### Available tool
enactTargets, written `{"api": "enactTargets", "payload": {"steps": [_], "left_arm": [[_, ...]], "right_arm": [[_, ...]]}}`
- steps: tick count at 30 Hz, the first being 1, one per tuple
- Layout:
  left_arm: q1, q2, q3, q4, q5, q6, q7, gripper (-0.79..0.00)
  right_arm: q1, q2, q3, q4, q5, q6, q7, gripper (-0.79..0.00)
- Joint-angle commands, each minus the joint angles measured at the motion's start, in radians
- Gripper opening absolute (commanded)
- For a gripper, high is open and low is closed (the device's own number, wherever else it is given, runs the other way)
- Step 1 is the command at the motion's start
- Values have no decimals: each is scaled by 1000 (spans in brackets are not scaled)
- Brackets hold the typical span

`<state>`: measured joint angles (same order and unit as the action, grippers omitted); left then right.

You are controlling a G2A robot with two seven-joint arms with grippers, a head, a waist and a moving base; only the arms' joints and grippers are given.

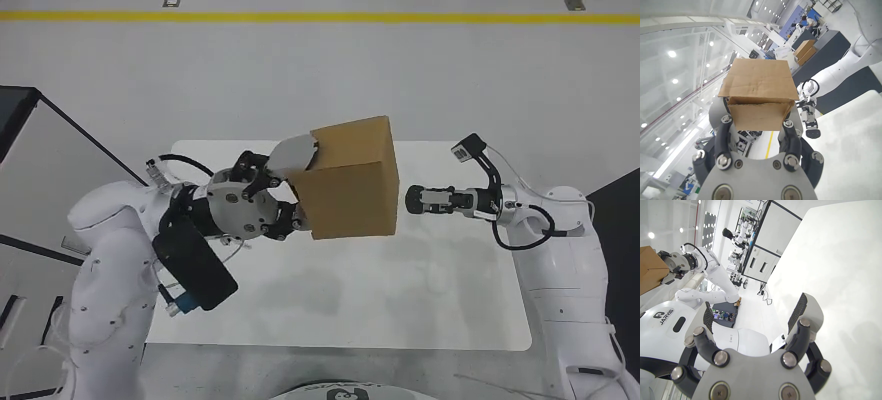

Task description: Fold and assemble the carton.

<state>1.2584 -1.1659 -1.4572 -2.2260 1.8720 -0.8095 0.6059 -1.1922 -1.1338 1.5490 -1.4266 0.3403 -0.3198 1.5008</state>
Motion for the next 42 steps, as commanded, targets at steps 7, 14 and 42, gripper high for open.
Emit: {"api": "enactTargets", "payload": {"steps": [7,14,42], "left_arm": [[29,34,-12,93,393,336,425,-785],[24,42,-5,132,456,509,512,-785],[-9,46,15,178,648,1079,512,-785]], "right_arm": [[0,0,0,0,0,0,0,0],[0,0,0,0,0,0,0,0],[0,0,0,0,0,0,0,0]]}}
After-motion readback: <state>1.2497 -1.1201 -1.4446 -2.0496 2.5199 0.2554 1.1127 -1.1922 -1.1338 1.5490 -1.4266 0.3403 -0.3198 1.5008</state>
